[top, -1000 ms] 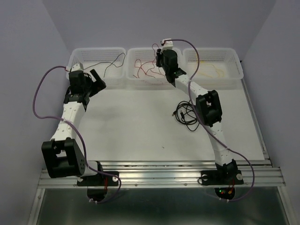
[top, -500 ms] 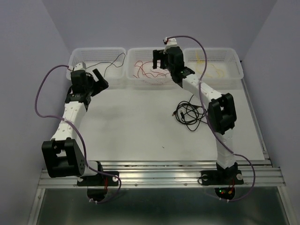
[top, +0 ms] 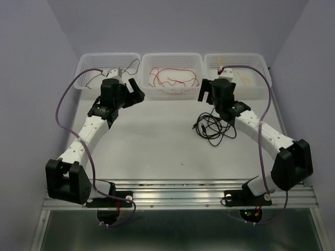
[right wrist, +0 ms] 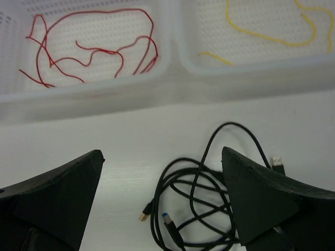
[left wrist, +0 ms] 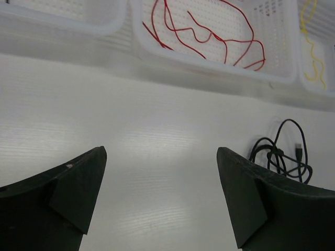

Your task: Untangle the cables

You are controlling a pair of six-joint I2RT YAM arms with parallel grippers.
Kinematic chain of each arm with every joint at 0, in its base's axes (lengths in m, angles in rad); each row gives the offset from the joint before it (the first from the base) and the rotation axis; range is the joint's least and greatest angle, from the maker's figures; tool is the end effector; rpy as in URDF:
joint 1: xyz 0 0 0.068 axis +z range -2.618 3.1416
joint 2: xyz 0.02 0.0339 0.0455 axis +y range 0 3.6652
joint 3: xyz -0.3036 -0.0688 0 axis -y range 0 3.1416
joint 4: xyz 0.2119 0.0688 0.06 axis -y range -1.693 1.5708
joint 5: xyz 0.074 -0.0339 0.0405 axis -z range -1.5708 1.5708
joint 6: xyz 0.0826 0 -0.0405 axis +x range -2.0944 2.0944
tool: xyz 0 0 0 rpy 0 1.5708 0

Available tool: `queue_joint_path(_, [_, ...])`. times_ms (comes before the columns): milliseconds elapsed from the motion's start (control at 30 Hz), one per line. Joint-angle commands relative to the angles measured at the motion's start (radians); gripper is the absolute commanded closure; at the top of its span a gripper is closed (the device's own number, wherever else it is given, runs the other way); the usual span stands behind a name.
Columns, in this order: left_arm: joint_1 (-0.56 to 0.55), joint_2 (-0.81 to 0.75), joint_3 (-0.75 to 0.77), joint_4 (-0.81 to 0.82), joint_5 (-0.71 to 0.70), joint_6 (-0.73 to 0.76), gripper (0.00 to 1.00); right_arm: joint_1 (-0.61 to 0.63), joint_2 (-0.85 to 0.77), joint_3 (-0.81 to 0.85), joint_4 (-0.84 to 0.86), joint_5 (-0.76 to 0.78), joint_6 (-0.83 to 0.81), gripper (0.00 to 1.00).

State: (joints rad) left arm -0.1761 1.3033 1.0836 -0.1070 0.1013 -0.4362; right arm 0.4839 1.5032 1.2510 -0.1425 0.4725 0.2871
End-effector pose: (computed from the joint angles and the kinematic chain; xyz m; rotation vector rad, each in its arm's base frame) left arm 0.3013 -0.0621 0.3686 -0.1805 1.9201 -0.5096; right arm 0.3325 0.1323 0.3649 0.1166 1.9171 0.0524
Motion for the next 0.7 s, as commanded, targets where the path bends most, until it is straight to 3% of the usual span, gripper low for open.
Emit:
queue_joint_path(0, [-0.104,0.022,0.047,0.024,-0.002,-0.012,0.01,-0.022,-0.129,-0.178,-0.106,0.071,0.184,0.0])
queue_joint_path(167, [-0.244,0.086,0.053,0.046,-0.011,-0.01,0.01,-0.126,-0.204,-0.352,-0.121,-0.032,0.244,0.0])
queue_joint_path(400, [-0.315,0.16,0.056,0.076,0.0,-0.019,0.01,-0.175,-0.12,-0.41,-0.123,0.018,0.276,0.0])
queue_joint_path(533, [-0.33,0.172,0.052,0.086,0.003,-0.022,0.01,-0.185,-0.04,-0.417,-0.1,0.052,0.284,0.12])
queue_joint_path(633, [-0.335,0.175,0.048,0.087,0.0,-0.029,0.01,-0.185,0.014,-0.417,-0.043,0.038,0.282,0.25])
queue_joint_path(667, [-0.335,0.174,0.045,0.087,-0.005,-0.032,0.01,-0.185,0.028,-0.415,-0.019,0.029,0.276,0.36])
